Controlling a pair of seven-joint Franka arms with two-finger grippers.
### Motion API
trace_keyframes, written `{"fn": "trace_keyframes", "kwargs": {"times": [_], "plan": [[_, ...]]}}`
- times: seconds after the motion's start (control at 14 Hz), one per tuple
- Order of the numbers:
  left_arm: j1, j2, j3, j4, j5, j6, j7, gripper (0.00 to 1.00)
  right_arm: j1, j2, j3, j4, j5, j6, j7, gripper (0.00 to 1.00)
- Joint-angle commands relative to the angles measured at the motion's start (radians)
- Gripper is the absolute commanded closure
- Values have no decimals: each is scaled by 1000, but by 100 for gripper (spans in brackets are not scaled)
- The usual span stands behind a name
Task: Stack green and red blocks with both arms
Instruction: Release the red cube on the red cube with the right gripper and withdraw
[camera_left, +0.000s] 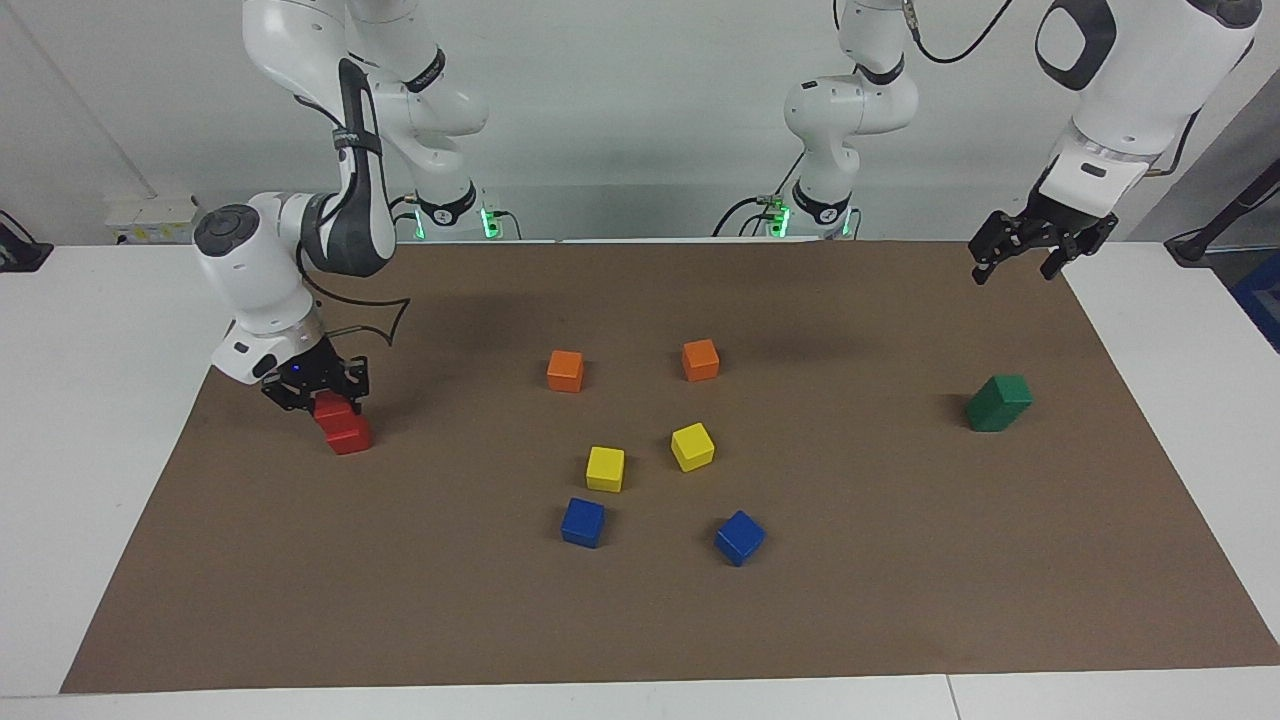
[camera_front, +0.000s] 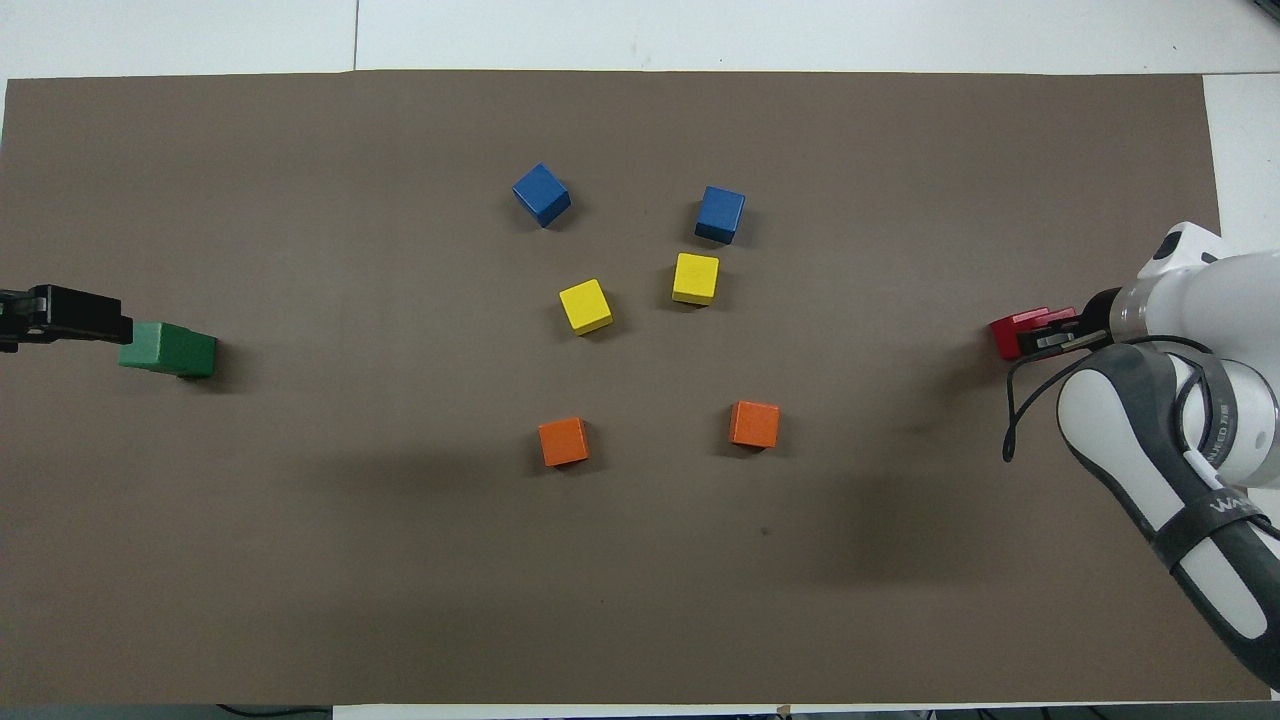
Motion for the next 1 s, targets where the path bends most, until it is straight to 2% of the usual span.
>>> {"fn": "trace_keyframes", "kwargs": {"times": [0.0, 0.29, 0.57, 0.72, 0.93], "plan": [[-12, 4, 10, 13, -5, 0, -5, 0, -11, 0, 8, -6, 9, 27, 6, 21], [-10, 6, 10, 13, -5, 0, -6, 0, -11, 2, 6, -5, 10, 27, 11, 0], [-12, 6, 10, 13, -5, 1, -6, 0, 3, 2, 8, 46, 45, 7, 26, 0], [-12, 4, 10, 13, -5, 1, -6, 0, 22, -12, 8, 102, 55, -66, 61, 0], [-12, 6, 10, 13, -5, 1, -5, 0, 61, -76, 8, 161, 56, -177, 194, 0]]}}
